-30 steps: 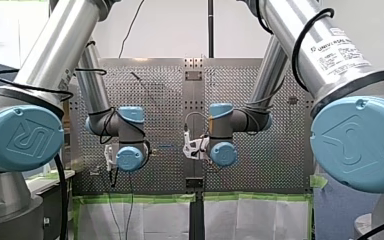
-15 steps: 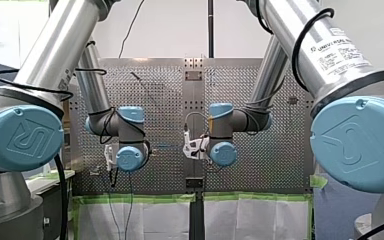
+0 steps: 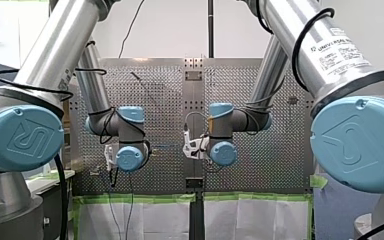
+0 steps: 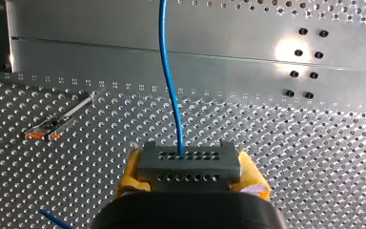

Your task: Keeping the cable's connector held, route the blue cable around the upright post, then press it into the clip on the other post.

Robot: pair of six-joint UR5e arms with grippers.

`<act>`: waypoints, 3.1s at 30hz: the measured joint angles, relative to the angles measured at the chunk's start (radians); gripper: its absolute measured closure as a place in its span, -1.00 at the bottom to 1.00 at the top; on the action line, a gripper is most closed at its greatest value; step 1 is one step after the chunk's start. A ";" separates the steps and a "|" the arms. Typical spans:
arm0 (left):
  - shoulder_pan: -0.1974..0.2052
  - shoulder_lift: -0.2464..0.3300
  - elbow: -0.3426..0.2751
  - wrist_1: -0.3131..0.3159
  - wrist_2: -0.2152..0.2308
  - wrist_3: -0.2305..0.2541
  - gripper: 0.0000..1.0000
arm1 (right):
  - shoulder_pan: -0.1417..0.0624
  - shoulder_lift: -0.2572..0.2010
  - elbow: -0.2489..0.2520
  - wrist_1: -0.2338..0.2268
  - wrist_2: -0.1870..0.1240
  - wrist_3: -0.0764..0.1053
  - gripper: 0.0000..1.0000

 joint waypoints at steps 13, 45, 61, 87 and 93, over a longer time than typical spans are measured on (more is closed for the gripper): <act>0.011 0.042 -0.001 -0.041 -0.011 0.030 1.00 | 0.018 0.031 -0.004 0.031 0.012 -0.004 1.00; 0.018 0.157 0.000 -0.154 0.010 0.025 1.00 | 0.001 0.007 -0.035 0.177 -0.029 0.067 1.00; 0.065 0.311 0.071 -0.302 0.005 -0.002 1.00 | -0.017 -0.151 -0.174 0.296 -0.142 0.118 1.00; 0.126 0.559 0.318 -0.550 -0.055 -0.010 1.00 | -0.041 -0.264 -0.331 0.360 -0.255 0.168 1.00; 0.144 0.593 0.382 -0.614 -0.042 -0.012 1.00 | -0.046 -0.261 -0.379 0.359 -0.282 0.206 1.00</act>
